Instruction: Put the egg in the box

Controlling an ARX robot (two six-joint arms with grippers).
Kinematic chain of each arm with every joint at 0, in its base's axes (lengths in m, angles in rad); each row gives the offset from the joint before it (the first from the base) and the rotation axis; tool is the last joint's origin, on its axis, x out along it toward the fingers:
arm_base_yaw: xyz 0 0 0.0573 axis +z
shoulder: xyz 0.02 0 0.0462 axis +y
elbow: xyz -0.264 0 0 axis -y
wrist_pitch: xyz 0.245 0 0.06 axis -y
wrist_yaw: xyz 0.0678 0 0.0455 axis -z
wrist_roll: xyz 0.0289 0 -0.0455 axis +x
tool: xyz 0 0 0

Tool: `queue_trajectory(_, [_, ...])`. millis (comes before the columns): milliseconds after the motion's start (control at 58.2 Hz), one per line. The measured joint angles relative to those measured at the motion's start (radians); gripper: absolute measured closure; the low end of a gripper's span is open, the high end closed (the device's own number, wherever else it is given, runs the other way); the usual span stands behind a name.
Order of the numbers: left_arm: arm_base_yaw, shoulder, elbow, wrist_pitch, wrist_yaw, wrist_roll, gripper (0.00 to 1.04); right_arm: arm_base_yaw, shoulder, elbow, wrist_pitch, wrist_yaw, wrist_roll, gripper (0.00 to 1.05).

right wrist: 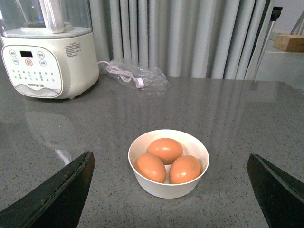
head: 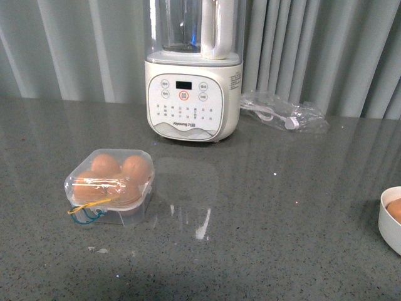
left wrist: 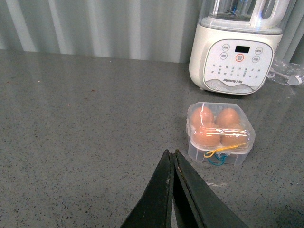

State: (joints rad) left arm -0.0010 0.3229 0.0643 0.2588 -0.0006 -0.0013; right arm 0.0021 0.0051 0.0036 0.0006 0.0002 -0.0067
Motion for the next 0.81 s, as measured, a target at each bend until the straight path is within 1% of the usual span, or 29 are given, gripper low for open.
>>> queue_trajectory(516, [0.0, -0.148, -0.037, -0.08, 0.0, 0.0, 1.01, 0.0, 0.0, 0.0, 0.0, 0.0, 0.0, 0.07])
queue_trajectory(533, [0.0, -0.16, -0.037, -0.092, 0.0, 0.0, 1.01, 0.0, 0.0, 0.0, 0.0, 0.0, 0.0, 0.07])
queue_trajectory(585, [0.0, -0.241, -0.037, -0.206, 0.0, 0.0, 1.01, 0.0, 0.0, 0.0, 0.0, 0.0, 0.0, 0.07])
queue_trajectory(619, [0.0, -0.274, -0.037, -0.242, 0.0, -0.001, 1.01, 0.0, 0.0, 0.0, 0.0, 0.0, 0.0, 0.07])
queue_trajectory(808, [0.0, -0.319, -0.037, -0.258, 0.0, 0.0, 1.01, 0.0, 0.0, 0.0, 0.0, 0.0, 0.0, 0.07])
